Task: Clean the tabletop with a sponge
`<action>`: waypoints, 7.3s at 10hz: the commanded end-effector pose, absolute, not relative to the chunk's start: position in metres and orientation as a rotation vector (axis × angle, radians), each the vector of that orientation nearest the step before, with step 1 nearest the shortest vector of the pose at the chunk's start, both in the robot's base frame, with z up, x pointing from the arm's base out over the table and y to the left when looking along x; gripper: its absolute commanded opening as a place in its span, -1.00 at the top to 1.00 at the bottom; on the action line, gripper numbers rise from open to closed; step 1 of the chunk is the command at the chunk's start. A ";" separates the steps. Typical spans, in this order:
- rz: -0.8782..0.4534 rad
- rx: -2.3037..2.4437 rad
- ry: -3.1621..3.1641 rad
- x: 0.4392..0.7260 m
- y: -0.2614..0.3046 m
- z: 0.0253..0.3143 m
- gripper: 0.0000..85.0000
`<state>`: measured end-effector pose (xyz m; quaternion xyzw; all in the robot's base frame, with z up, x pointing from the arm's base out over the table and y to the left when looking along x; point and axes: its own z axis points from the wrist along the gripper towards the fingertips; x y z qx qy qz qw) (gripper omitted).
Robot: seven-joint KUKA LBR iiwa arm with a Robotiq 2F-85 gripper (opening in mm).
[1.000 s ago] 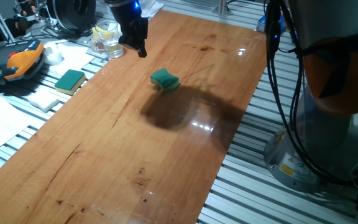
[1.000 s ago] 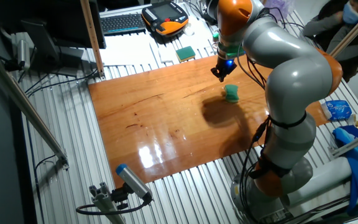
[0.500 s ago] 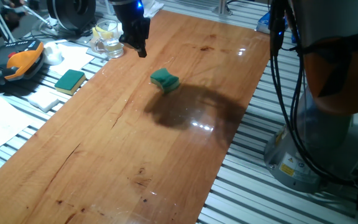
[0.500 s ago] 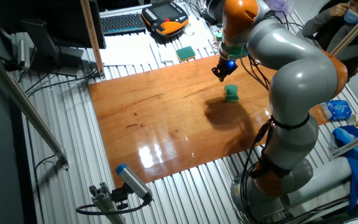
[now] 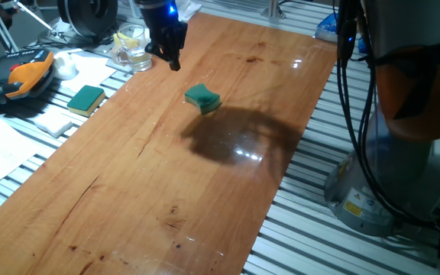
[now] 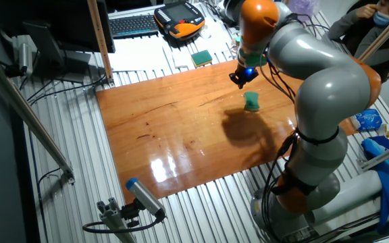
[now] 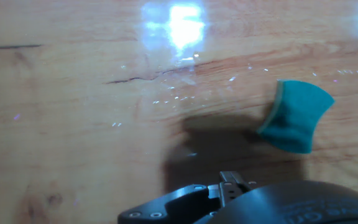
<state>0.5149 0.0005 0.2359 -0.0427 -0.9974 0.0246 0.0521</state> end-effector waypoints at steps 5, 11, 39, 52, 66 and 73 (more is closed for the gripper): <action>0.252 -0.148 -3.055 0.516 -0.022 0.221 -0.20; 0.167 -0.131 -3.100 0.521 -0.100 0.176 -0.20; 0.050 -0.280 -3.027 0.527 -0.141 0.065 -0.60; 0.076 -0.363 -3.127 0.523 -0.126 0.043 -0.60; 0.058 -0.360 -3.179 0.529 -0.122 0.030 -0.20; 0.059 -0.347 -3.178 0.538 -0.127 0.036 -0.20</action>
